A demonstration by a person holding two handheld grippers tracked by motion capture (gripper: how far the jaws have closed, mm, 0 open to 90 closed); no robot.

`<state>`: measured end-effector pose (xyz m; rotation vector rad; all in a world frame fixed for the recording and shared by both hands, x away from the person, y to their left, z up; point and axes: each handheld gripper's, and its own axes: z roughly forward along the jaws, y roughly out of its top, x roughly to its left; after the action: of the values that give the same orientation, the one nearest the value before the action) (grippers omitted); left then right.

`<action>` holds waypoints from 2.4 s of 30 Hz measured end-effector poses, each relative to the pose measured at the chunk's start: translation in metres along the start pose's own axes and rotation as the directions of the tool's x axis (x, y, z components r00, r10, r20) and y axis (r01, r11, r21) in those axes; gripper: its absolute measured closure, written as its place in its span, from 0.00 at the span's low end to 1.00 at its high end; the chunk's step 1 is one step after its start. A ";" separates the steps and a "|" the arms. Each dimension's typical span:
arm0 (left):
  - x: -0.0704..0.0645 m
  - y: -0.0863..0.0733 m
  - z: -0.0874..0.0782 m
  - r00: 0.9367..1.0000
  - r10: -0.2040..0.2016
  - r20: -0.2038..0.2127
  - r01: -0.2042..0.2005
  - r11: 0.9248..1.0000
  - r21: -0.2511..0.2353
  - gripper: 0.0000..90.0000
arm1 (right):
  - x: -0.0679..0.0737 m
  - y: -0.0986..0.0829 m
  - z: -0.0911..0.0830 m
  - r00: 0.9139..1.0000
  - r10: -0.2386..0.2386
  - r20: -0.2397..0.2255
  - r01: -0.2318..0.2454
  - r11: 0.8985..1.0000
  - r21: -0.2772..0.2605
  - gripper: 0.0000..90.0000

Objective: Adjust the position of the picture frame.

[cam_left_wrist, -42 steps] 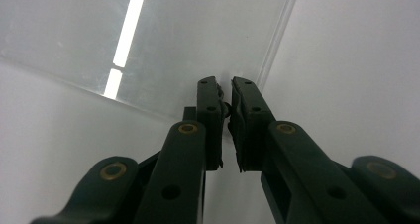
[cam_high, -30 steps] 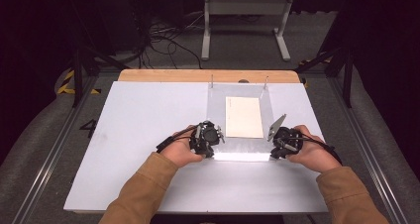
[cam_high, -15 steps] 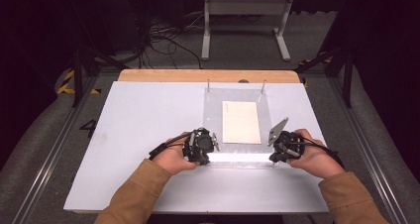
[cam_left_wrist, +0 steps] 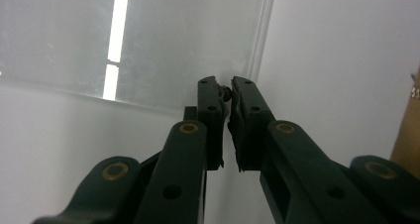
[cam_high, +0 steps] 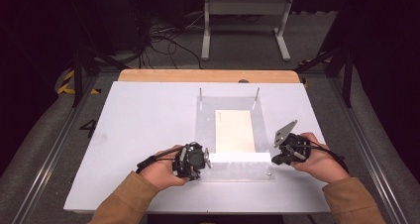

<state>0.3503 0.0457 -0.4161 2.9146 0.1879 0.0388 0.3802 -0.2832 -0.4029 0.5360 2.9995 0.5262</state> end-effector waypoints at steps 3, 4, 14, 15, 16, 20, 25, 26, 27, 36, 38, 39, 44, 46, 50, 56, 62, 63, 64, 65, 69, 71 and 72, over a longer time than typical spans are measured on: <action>-0.007 -0.008 -0.002 1.000 0.009 0.007 -0.009 1.000 0.008 0.93 | 0.001 0.000 0.000 1.000 0.003 0.004 -0.003 1.000 -0.007 0.99; -0.010 -0.010 -0.002 1.000 0.005 0.006 -0.005 1.000 0.004 0.93 | 0.001 0.000 0.000 1.000 0.006 0.005 -0.006 1.000 -0.014 0.99; -0.033 -0.034 0.001 0.997 0.026 0.066 -0.027 0.999 0.017 1.00 | 0.002 -0.004 0.002 1.000 0.022 -0.006 -0.023 0.997 -0.075 0.99; -0.032 -0.038 0.000 0.998 0.012 0.067 -0.012 1.000 0.000 1.00 | 0.002 -0.004 0.003 1.000 0.023 -0.007 -0.024 0.997 -0.078 0.99; -0.031 -0.041 0.000 0.997 0.004 0.072 -0.002 1.000 -0.020 1.00 | 0.002 -0.004 0.005 1.000 0.027 -0.006 -0.028 0.996 -0.079 0.98; -0.025 -0.051 -0.010 0.996 -0.027 0.090 0.035 0.995 -0.088 1.00 | 0.005 -0.001 0.009 1.000 0.018 -0.013 -0.019 0.997 -0.075 0.96; -0.023 -0.056 -0.015 0.994 -0.065 0.093 0.079 0.985 -0.151 1.00 | 0.025 0.001 0.009 0.999 -0.037 -0.024 0.036 0.998 -0.053 0.91; -0.023 -0.057 -0.016 0.994 -0.063 0.092 0.078 0.982 -0.171 1.00 | 0.030 0.001 0.009 0.998 -0.048 -0.030 0.047 0.998 -0.050 0.90; -0.023 -0.056 -0.017 0.993 -0.072 0.097 0.089 0.979 -0.184 0.98 | 0.035 0.001 0.010 0.998 -0.057 -0.032 0.055 0.997 -0.045 0.89; -0.020 -0.041 -0.007 0.993 -0.075 0.096 0.093 0.974 -0.208 0.83 | 0.060 0.002 0.016 0.994 -0.098 -0.053 0.097 0.995 -0.011 0.86; -0.019 -0.041 -0.006 0.992 -0.077 0.100 0.097 0.973 -0.212 0.81 | 0.061 0.004 0.017 0.993 -0.110 -0.050 0.109 0.994 -0.013 0.87; -0.019 -0.040 -0.005 0.992 -0.080 0.101 0.100 0.972 -0.212 0.80 | 0.064 0.007 0.018 0.992 -0.117 -0.046 0.117 0.993 -0.007 0.91; -0.016 -0.040 -0.001 0.990 -0.081 0.117 0.107 0.967 -0.230 0.80 | 0.066 0.008 0.019 0.991 -0.133 -0.025 0.133 0.991 -0.002 0.92; -0.018 -0.038 0.001 0.990 -0.071 0.119 0.096 0.972 -0.215 0.80 | 0.068 0.008 0.019 0.989 -0.146 -0.023 0.146 0.989 0.003 0.92; -0.021 -0.039 0.001 0.990 -0.062 0.129 0.088 0.974 -0.208 0.81 | 0.075 0.009 0.019 0.984 -0.174 -0.042 0.175 0.984 0.019 0.92; -0.025 -0.039 0.003 0.987 -0.042 0.157 0.073 0.976 -0.203 0.92 | 0.086 0.007 0.017 0.978 -0.193 -0.085 0.197 0.979 0.050 0.92; -0.036 -0.035 0.002 0.990 -0.004 0.144 0.030 0.983 -0.183 0.92 | 0.087 0.002 0.016 0.975 -0.188 -0.115 0.193 0.981 0.035 0.92; -0.037 -0.035 0.003 0.988 0.004 0.153 0.025 0.982 -0.187 0.92 | 0.087 0.001 0.015 0.976 -0.181 -0.121 0.187 0.982 0.041 0.92; -0.037 -0.035 0.003 0.987 0.011 0.158 0.019 0.983 -0.184 0.92 | 0.087 0.001 0.015 0.977 -0.178 -0.120 0.184 0.982 0.041 0.92; -0.037 -0.035 0.003 0.987 0.010 0.161 0.020 0.983 -0.185 0.92 | 0.087 0.000 0.015 0.976 -0.180 -0.126 0.186 0.982 0.041 0.92; -0.033 -0.035 0.003 0.981 -0.008 0.192 0.047 0.978 -0.201 0.82 | 0.085 -0.002 0.014 0.976 -0.173 -0.130 0.173 0.985 -0.013 0.89; -0.031 -0.037 -0.001 0.984 -0.019 0.180 0.059 0.974 -0.220 0.77 | 0.082 -0.003 0.009 0.979 -0.173 -0.109 0.161 0.981 -0.112 0.84; -0.029 -0.039 -0.003 0.984 -0.029 0.175 0.071 0.968 -0.241 0.76 | 0.081 -0.004 0.006 0.980 -0.167 -0.105 0.151 0.978 -0.142 0.84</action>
<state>0.3166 0.0799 -0.4224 2.6472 0.2116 -0.1826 0.3039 -0.2571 -0.4088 0.2613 3.0502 0.7627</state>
